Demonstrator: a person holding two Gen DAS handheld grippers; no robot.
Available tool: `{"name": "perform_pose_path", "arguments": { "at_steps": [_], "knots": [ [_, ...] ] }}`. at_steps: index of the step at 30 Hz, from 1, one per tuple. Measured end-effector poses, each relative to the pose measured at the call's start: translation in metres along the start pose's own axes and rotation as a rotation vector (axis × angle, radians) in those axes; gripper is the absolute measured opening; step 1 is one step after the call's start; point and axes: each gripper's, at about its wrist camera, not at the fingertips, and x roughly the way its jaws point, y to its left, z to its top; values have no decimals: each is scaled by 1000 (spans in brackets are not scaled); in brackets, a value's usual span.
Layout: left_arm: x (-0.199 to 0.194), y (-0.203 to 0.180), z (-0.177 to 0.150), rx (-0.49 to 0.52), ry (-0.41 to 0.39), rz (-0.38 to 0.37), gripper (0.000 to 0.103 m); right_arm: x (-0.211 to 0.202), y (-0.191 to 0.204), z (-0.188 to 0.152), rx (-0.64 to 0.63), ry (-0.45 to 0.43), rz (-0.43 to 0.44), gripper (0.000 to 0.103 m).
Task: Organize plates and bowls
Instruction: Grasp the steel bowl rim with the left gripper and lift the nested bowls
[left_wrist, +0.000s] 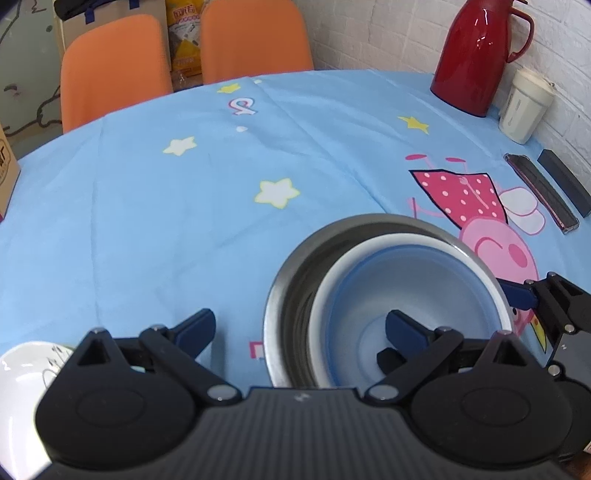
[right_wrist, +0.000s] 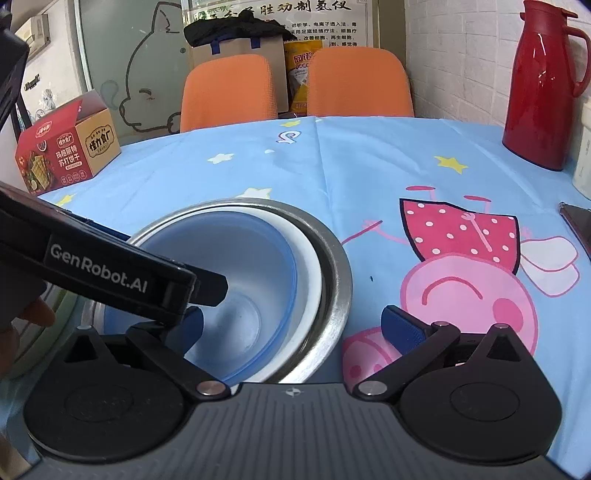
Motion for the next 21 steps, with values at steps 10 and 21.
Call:
{"name": "perform_pose_path", "arguments": {
  "at_steps": [10,21],
  "knots": [
    [4,-2,-2,-17,5,-32,98,-5,2,2,37,8,38,103],
    [1,-9,-1,-41,-17,-45,57,-7,11,0,6,-16,74,93]
  ]
}}
